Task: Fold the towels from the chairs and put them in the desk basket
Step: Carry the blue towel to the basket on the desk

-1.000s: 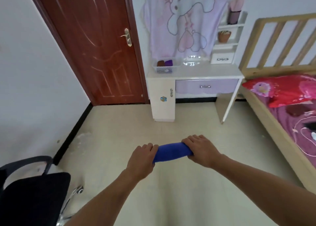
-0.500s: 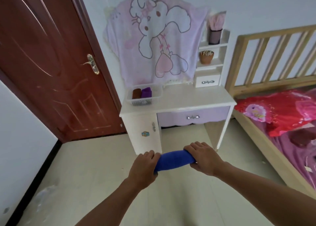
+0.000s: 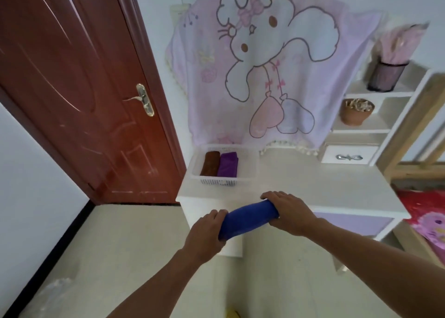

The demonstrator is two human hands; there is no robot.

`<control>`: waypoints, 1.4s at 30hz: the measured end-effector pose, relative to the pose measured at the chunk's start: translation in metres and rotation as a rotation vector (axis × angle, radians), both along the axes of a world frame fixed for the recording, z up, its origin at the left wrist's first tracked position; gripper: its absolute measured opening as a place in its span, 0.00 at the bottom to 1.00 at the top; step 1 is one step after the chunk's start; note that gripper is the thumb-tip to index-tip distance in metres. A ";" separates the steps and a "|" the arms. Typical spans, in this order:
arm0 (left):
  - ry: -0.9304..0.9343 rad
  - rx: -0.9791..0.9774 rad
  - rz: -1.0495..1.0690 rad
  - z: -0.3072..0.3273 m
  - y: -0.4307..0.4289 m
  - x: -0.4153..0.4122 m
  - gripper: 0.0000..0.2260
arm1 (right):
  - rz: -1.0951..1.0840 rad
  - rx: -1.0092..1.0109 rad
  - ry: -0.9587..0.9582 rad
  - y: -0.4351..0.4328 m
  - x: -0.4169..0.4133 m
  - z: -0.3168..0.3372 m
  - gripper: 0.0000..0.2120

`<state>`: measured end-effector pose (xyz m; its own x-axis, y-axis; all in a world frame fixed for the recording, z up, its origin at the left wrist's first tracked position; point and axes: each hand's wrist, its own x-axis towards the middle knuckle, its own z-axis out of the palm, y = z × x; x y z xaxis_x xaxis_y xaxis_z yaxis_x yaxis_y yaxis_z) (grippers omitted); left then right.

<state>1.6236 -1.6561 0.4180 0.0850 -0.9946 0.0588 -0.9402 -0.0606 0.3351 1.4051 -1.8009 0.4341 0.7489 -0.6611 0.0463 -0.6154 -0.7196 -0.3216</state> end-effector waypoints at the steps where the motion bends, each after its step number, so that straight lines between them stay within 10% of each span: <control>1: 0.051 0.008 0.012 -0.002 -0.017 0.009 0.22 | -0.015 0.031 0.001 -0.016 0.011 -0.001 0.26; 10: 0.607 0.147 0.250 -0.013 -0.166 0.058 0.25 | -0.305 0.418 -0.198 -0.172 0.091 0.017 0.19; 18: 0.701 0.234 0.338 -0.044 -0.263 0.069 0.25 | -0.284 0.492 -0.096 -0.299 0.141 -0.018 0.15; 36: -0.032 0.562 0.524 -0.117 -0.358 0.036 0.21 | 0.267 0.081 0.634 -0.389 0.234 -0.124 0.12; 42: -0.116 0.509 0.316 -0.127 -0.347 0.040 0.21 | 0.389 -0.161 0.484 -0.387 0.230 -0.114 0.13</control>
